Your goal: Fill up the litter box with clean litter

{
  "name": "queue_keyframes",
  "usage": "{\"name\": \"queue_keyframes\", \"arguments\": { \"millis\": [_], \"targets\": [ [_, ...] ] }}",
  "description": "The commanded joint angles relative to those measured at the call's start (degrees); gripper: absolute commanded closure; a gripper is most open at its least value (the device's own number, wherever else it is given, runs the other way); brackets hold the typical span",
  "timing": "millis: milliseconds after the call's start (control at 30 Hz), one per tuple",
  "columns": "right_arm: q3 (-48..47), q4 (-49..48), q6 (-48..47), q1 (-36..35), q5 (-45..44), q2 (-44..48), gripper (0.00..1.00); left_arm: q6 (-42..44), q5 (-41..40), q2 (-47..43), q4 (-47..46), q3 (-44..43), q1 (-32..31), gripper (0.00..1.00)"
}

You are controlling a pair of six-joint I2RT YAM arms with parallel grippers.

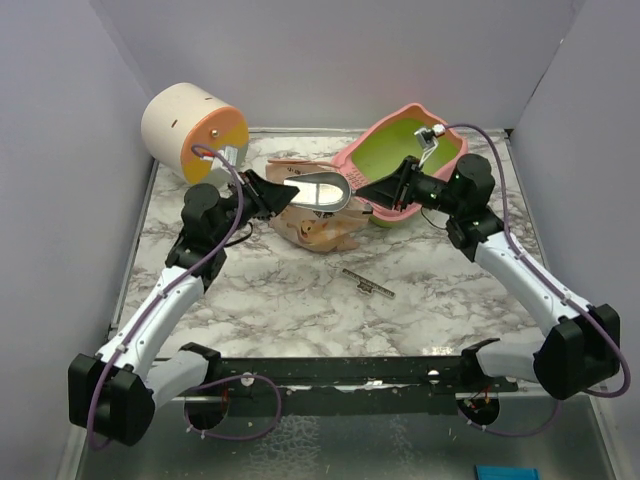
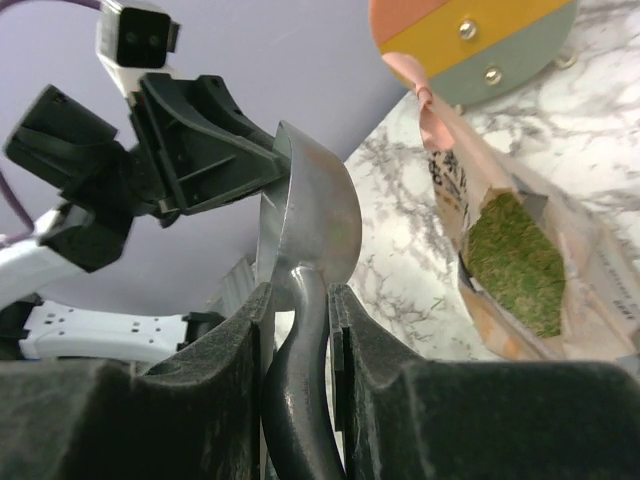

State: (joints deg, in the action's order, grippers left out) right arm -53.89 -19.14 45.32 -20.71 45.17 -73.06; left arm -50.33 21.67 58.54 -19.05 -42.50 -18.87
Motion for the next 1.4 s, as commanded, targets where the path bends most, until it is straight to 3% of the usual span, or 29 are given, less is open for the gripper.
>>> {"name": "queue_keyframes", "arguments": {
  "millis": [0, 233, 400, 600, 967, 1067, 1200, 1367],
  "targets": [
    [-10.45, 20.22, -12.74, -0.64, -8.42, 4.75, 0.99, 19.43, 0.57, 1.66, 16.74, -12.09, -0.85, 0.65],
    [-24.17, 43.13, -23.89, -0.65, -23.46, 5.85, 0.99, 51.77, -6.96, 5.44, 26.01, -22.75, -0.92, 0.49],
    [-28.46, 51.91, -28.28, -0.63, -30.78, 5.97, 0.99, 71.33, -6.61, 12.71, 32.83, -29.29, -0.99, 0.48],
    [-30.48, 59.28, -32.3, -0.65, -35.92, 5.18, 0.99, 79.62, 1.26, 21.07, 37.25, -36.13, -0.94, 0.46],
    [-31.44, 63.89, -35.05, -0.64, -38.28, 6.5, 0.99, 91.61, 3.97, 25.02, 36.26, -41.19, -0.89, 0.22],
    [-31.25, 63.89, -35.36, -0.64, -36.66, 6.61, 0.99, 98.16, 9.84, 26.01, 40.36, -43.92, -0.06, 0.18],
    [-30.52, 62.89, -35.16, -0.65, -34.29, 6.34, 0.99, 102.49, 25.1, 31.38, 50.47, -51.51, 4.8, 0.17],
    [-31.64, 62.07, -34.78, -0.59, -30.92, 4.87, 0.99, 105.39, 29.48, 36.62, 56.81, -55.19, 6.05, 0.18]
  ]
}}
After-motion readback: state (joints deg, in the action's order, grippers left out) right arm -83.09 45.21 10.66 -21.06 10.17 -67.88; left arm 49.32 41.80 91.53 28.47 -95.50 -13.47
